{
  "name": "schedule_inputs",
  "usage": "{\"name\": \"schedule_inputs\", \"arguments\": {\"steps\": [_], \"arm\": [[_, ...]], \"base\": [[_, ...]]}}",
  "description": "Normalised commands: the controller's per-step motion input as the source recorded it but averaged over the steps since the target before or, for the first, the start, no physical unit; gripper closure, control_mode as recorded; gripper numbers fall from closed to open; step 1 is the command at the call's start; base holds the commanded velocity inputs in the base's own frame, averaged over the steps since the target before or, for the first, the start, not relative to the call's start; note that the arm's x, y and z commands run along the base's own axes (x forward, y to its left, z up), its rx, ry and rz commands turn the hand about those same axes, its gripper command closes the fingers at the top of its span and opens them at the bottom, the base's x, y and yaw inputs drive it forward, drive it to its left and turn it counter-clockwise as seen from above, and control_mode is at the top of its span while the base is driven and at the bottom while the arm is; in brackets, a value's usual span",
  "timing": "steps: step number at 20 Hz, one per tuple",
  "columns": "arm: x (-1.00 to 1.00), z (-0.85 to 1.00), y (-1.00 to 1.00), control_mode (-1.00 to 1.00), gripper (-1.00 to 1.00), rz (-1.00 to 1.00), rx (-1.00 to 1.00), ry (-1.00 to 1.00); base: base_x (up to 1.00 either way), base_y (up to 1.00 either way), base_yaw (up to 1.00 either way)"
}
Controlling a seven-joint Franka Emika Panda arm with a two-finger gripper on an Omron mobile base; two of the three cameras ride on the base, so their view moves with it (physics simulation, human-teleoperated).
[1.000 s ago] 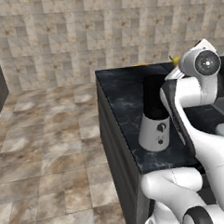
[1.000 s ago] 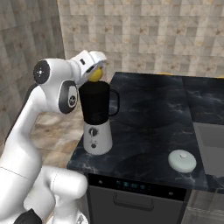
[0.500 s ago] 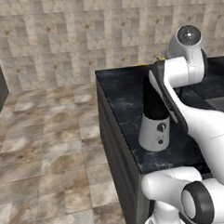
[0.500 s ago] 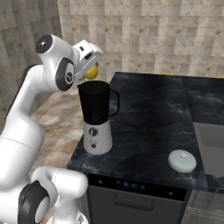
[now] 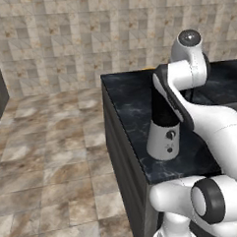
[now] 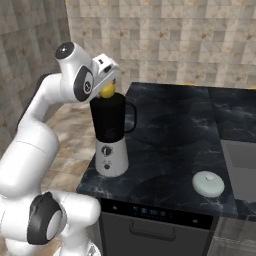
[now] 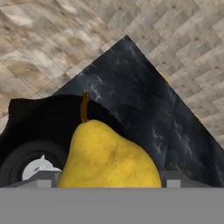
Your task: Open the blender lid, put the pear in the blender, close the lid, and start the blender.
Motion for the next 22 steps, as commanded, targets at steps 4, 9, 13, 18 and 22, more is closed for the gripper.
{"name": "schedule_inputs", "arguments": {"steps": [4, 9, 13, 18, 22], "arm": [[0.34, -0.40, 0.00, -1.00, 1.00, 0.03, 0.00, 0.12], [0.32, -0.35, 0.00, -1.00, 1.00, 0.03, 0.00, 0.11], [0.30, -0.37, 0.00, -1.00, 1.00, 0.02, 0.00, 0.11], [0.25, -0.40, 0.00, -1.00, 1.00, 0.02, 0.00, 0.10], [0.08, -0.47, -0.03, -1.00, 1.00, 0.03, 0.00, 0.09]], "base": [[0.00, 0.00, 0.00], [0.00, 0.00, 0.00], [0.00, 0.00, 0.00], [0.00, 0.00, 0.00], [0.00, 0.00, 0.00]]}}
